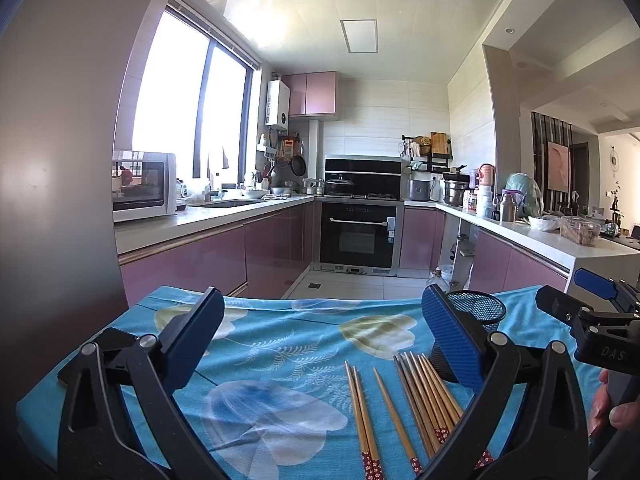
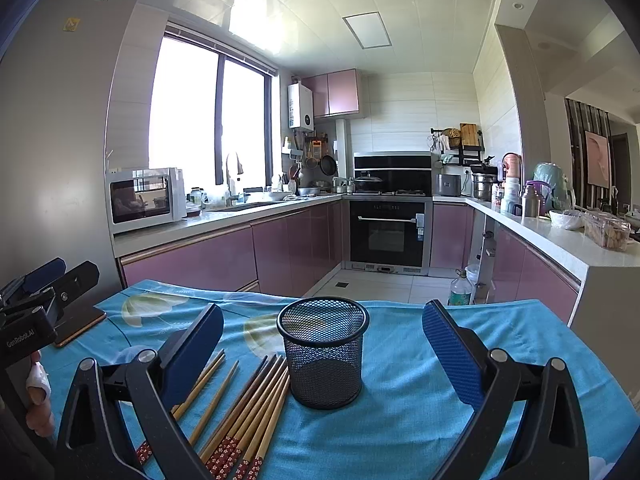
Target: Organize utensils
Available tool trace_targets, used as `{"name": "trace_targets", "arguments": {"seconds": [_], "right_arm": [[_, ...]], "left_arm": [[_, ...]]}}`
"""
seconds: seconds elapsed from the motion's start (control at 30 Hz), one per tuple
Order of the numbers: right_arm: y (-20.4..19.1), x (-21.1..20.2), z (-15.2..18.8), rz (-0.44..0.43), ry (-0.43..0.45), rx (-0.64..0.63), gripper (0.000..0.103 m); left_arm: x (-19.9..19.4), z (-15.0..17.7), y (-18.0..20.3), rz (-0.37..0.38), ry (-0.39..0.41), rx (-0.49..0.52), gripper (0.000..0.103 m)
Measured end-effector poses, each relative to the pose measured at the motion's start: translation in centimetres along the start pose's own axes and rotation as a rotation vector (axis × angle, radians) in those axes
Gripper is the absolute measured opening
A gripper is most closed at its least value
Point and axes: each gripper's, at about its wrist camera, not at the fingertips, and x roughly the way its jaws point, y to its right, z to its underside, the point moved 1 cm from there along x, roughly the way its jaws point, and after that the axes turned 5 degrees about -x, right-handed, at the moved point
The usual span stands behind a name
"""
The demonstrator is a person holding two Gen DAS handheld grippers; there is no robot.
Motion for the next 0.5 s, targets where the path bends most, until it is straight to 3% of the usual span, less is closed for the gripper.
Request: {"name": "trace_targets", "arguments": {"seconds": [0.5], "right_arm": [[0.17, 0.19, -0.10, -0.001, -0.001, 0.003, 0.096]], "left_arm": [[-0.03, 0.01, 0.02, 0.000, 0.000, -0.001, 0.097]]}}
